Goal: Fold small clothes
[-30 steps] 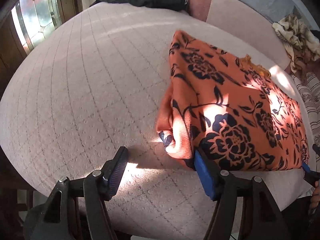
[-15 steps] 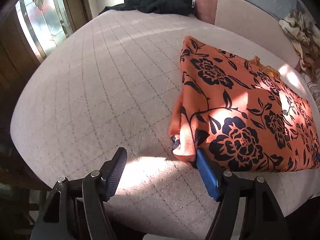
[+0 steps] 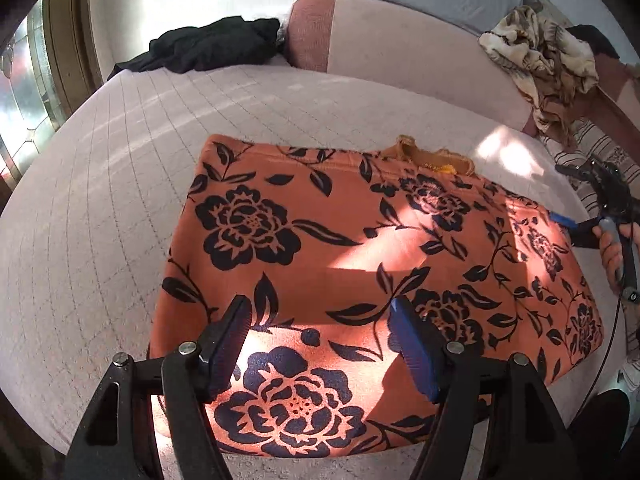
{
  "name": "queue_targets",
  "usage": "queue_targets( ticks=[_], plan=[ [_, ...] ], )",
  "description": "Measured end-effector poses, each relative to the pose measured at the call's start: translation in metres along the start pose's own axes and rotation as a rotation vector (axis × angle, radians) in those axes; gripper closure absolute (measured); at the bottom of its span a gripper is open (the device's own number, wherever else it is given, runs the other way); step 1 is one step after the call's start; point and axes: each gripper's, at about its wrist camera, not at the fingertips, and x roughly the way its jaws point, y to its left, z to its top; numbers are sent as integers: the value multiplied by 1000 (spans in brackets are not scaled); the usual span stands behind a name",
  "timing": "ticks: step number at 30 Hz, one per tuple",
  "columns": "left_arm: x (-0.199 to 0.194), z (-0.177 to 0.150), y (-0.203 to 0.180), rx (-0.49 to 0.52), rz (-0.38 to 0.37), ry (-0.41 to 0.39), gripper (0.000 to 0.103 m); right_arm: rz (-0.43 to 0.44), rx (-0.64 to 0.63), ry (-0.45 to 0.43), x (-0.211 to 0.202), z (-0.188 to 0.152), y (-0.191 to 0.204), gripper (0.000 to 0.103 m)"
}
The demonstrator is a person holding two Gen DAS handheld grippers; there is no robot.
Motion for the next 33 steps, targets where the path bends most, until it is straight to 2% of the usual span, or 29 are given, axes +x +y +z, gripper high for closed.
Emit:
queue_targets(
  ticks=[2, 3, 7, 12, 14, 16, 19, 20, 23, 24, 25, 26, 27, 29, 31, 33],
  plan=[
    [6, -5, 3, 1, 5, 12, 31, -44, 26, -86, -14, 9, -2, 15],
    [7, -7, 4, 8, 24, 7, 31, -37, 19, -86, -20, 7, 2, 15],
    [1, -10, 11, -5, 18, -8, 31, -13, -112, -102, -59, -41, 33, 15],
    [-17, -15, 3, -27, -30, -38, 31, 56, -71, -129, -119, -162, 32, 15],
    [-21, -17, -9, -5, -51, -48, 31, 53, 2, -125, -124, -209, 13, 15],
    [-22, -19, -21, 12, -73, -47, 31, 30, 120, -105, -113, -238, -17, 14],
    [-18, -23, -40, 44, -102, -20, 31, 61, 258, -154, -100, -249, -48, 15],
    [-17, -25, -45, 53, -98, -21, 31, 71, 252, -188, -103, -245, -47, 15],
    [-4, -28, -59, 55, -102, 19, 31, 14, 222, -234, -101, -233, -38, 17],
    [-1, -30, -62, 59, -96, 29, 31, 13, 248, -244, -99, -231, -40, 21],
    [1, -31, -66, 68, -82, 29, 31, 8, 259, -250, -96, -227, -41, 38],
    [1, -32, -71, 83, -66, 26, 30, -4, 263, -253, -93, -224, -43, 69],
    [1, -33, -74, 98, -57, 24, 30, -9, 286, -245, -89, -221, -47, 85],
    [-3, -32, -79, 112, -66, 23, 30, -14, 279, -258, -90, -219, -45, 92],
    [-11, -29, -81, 112, -81, -9, 30, -40, 161, -323, -108, -224, -19, 94],
    [-16, -26, -85, 114, -89, -50, 30, -85, 65, -345, -119, -225, -2, 94]
  ],
)
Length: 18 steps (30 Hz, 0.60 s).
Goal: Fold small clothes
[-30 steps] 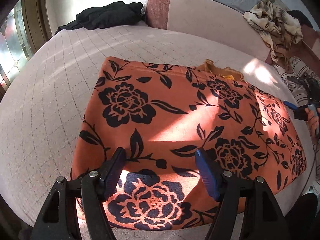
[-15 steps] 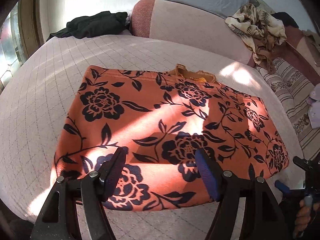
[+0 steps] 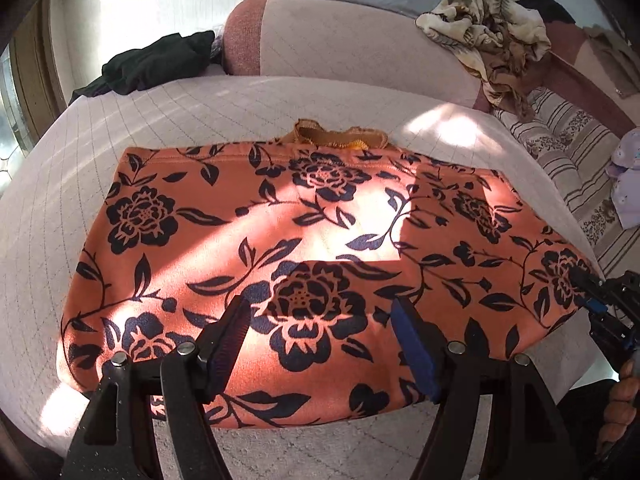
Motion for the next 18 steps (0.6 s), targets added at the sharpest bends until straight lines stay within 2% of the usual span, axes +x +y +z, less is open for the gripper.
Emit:
queue_targets(
  ticks=[1, 3, 4, 5, 6, 7, 8, 10, 11, 13, 16, 18],
  plan=[
    [4, 1, -3, 4, 2, 6, 28, -34, -17, 14, 2, 1, -2, 94],
    [26, -2, -9, 49, 36, 85, 27, -124, 51, 141, 21, -1, -28, 87],
    [35, -7, -12, 84, 66, 102, 27, -89, 113, 188, 23, -4, -41, 85],
    [33, -10, -15, 118, 83, 66, 26, -49, 138, 185, 15, -2, -46, 75],
    [32, -11, -19, 138, 96, 55, 26, -51, 128, 172, 4, 1, -45, 66],
    [30, -10, -20, 139, 99, 61, 26, -38, 113, 145, -10, 5, -43, 37],
    [27, -7, -18, 116, 90, 62, 26, -18, 91, 107, -25, 10, -40, 23],
    [17, 0, -14, 40, 32, 29, 26, -22, -20, 57, -44, 31, -27, 23],
    [13, 3, -15, 22, 12, 5, 26, -8, -80, 66, -44, 44, -18, 23],
    [15, 6, -24, 55, 6, -22, 26, 30, -159, 104, -27, 75, -4, 23],
    [44, -2, -33, 106, 39, 66, 26, 36, -251, 203, 38, 120, 17, 23],
    [44, -7, -33, 110, 40, 25, 25, -8, -318, 277, 90, 139, 30, 24]
  ],
)
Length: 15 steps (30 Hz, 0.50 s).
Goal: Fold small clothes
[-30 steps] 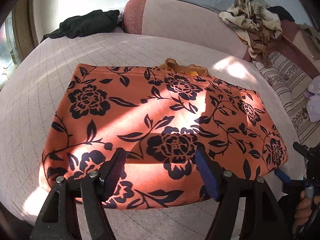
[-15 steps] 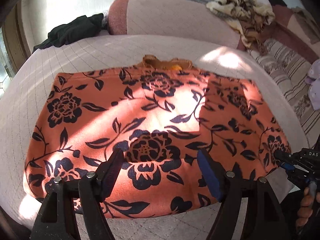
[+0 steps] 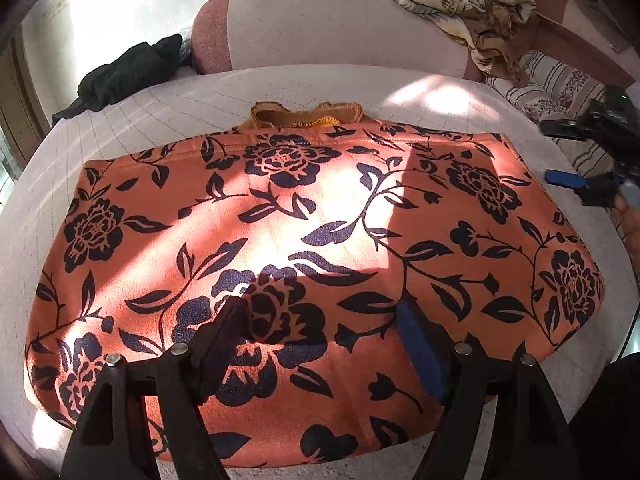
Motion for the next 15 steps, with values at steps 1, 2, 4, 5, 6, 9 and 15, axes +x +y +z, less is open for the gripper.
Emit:
queue_targets(
  ticks=[1, 2, 4, 5, 6, 9, 15],
  plan=[
    [0, -1, 0, 2, 0, -5, 25, -29, -35, 33, 20, 13, 1, 25],
    [1, -2, 0, 0, -4, -9, 24, -51, -54, 79, 41, 21, 1, 30],
    [3, -2, 1, 6, -13, -13, 24, -84, -54, 132, 71, 30, -1, 63],
    [3, -3, 1, 10, -18, -16, 23, -99, -102, 145, 79, 32, 7, 86],
    [1, -3, 2, 11, -24, -17, 23, -113, -146, 128, 79, 32, 18, 86],
    [3, -5, 2, 16, -29, -38, 20, -154, -226, 14, 63, 27, 40, 87],
    [0, -7, 0, 19, -27, -33, 19, -268, -122, -5, 64, 21, 20, 49]
  ],
)
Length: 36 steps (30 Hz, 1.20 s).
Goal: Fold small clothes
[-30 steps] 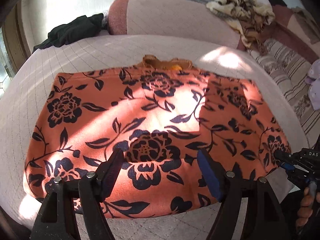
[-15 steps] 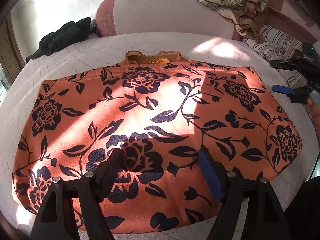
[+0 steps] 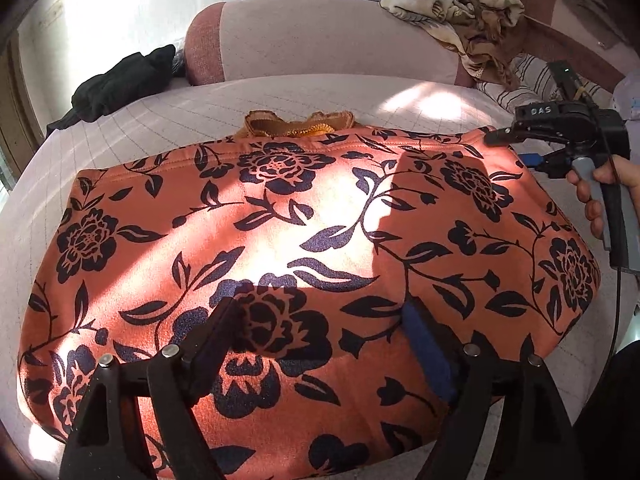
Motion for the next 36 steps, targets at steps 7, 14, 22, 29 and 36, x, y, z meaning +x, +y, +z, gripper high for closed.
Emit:
queue_targets(
  ticks=[7, 14, 22, 29, 36],
  plan=[
    [-12, 6, 9, -53, -17, 28, 19, 157, -24, -110, -89, -57, 41, 39],
    [-35, -19, 74, -160, 80, 65, 20, 221, 235, -7, -48, -134, -17, 78],
    [-78, -33, 130, -331, 53, -54, 23, 193, 97, -43, -70, -141, 9, 20],
    [-74, -49, 156, -440, 52, 38, 54, 181, 99, -57, -62, -147, 2, 23],
    [-65, -60, 178, -478, 34, 69, 55, 254, 161, -81, -64, -151, -15, 23]
  ],
)
